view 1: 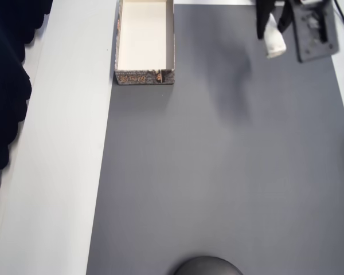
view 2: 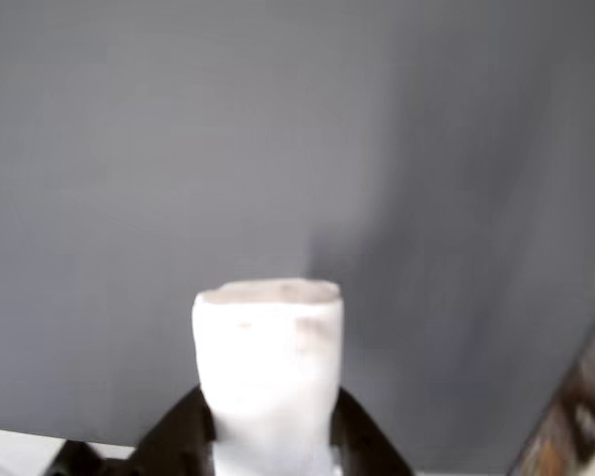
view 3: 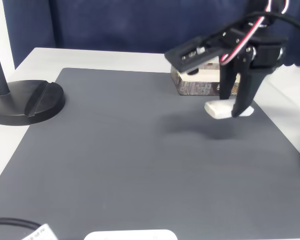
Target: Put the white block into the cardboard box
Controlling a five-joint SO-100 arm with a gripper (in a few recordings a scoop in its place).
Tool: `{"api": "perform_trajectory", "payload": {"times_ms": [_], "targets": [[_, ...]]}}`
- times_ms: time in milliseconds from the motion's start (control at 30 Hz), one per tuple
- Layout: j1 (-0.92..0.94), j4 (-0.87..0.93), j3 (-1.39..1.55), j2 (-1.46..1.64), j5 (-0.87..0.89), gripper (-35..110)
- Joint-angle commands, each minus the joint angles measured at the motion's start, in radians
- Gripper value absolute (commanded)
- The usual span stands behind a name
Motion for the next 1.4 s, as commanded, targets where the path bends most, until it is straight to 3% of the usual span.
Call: {"api": "perform_trajectory", "payload": {"times_ms": [0,333,800,933,1367], "targets": [[0.077,0.029,-0.129,-0.012,-0.04,-2],[0.319,0.014,-0.21,-0.078,-0.021,-2],[0.638,0.014,-0.746,-0.497,0.331,-2],[0.695,0.018,-0.914,-0.641,0.445,-2],[0.749,0.023,-1.177,-0.94,0.518,-2]]}}
